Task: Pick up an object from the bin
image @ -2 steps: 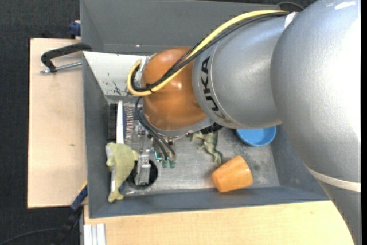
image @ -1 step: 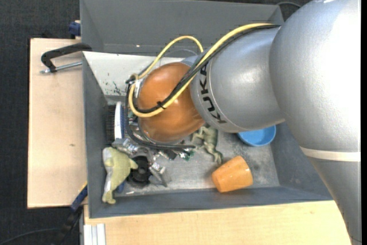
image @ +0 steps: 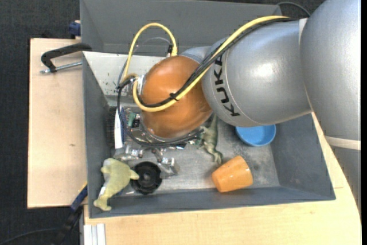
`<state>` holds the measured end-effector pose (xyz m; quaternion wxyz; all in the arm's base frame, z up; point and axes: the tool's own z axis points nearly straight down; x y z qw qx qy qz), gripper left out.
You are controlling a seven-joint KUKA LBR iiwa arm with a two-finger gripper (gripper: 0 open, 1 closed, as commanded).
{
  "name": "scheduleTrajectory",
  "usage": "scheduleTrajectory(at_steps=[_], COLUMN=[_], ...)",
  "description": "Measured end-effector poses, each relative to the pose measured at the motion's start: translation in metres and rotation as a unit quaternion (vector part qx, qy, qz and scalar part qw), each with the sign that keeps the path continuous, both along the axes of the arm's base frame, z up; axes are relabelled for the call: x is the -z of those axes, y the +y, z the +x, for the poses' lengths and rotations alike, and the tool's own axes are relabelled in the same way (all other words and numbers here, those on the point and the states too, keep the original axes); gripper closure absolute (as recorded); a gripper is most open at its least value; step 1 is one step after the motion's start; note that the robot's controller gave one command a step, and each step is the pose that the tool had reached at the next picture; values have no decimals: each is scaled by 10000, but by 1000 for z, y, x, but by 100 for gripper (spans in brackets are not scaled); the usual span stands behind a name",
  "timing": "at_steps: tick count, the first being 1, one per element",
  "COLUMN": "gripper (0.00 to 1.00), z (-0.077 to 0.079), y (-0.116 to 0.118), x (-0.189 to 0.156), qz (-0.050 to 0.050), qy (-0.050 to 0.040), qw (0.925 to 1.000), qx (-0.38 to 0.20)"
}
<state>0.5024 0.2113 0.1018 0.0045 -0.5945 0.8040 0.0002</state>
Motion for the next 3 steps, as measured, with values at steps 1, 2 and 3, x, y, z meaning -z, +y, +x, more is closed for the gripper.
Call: scheduleTrajectory(at_steps=[1, 2, 3], gripper=[0, 0, 0], z=[-3, -5, -2], y=[18, 21, 22], x=[1, 28, 25], qz=[-20, -60, -36], qy=[4, -15, -15], qw=[9842, 9413, 9421], qx=[-1772, -3374, -3352])
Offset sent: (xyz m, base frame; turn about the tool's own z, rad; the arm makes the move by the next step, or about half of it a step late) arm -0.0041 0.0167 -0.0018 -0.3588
